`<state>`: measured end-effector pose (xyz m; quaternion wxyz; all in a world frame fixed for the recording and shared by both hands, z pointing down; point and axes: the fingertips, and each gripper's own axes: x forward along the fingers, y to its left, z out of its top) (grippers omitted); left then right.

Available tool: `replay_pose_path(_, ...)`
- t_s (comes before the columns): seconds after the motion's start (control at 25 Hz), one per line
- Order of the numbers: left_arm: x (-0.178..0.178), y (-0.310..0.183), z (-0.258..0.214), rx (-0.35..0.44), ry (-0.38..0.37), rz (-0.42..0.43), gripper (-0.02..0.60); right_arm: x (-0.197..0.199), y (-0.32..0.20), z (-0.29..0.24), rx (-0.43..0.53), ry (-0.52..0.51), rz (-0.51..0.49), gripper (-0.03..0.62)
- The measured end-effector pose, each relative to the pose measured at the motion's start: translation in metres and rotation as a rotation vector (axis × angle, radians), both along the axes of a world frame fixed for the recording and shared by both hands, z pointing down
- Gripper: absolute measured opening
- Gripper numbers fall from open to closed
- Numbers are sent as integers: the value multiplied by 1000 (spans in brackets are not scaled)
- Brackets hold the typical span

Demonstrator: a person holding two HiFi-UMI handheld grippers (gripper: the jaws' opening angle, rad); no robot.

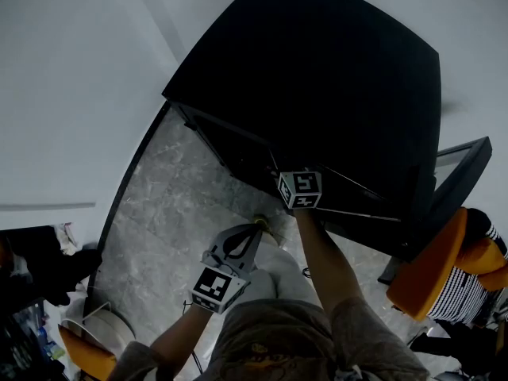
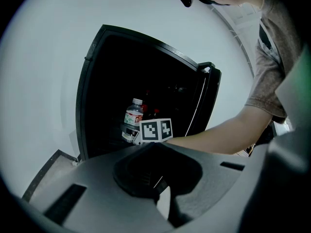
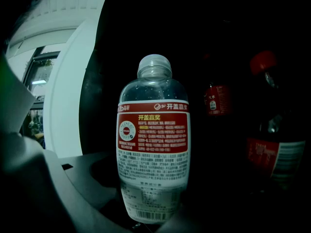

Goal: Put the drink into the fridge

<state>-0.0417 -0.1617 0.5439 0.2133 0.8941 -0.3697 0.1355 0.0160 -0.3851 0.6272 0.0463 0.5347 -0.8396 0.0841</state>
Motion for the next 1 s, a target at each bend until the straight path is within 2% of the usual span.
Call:
replay_pose_path(0.24,1,3,0,-12,-1,12,5,4,-3,-4,2,-21,25,319)
replay_pose_path(0.76,-1,2,5,-17,11,-4,5,12,-10,14,-24,38,40,319)
replay_pose_path(1.0,-1,4,5,-30,1,13,5,8,-7,9,-19,52,14,321)
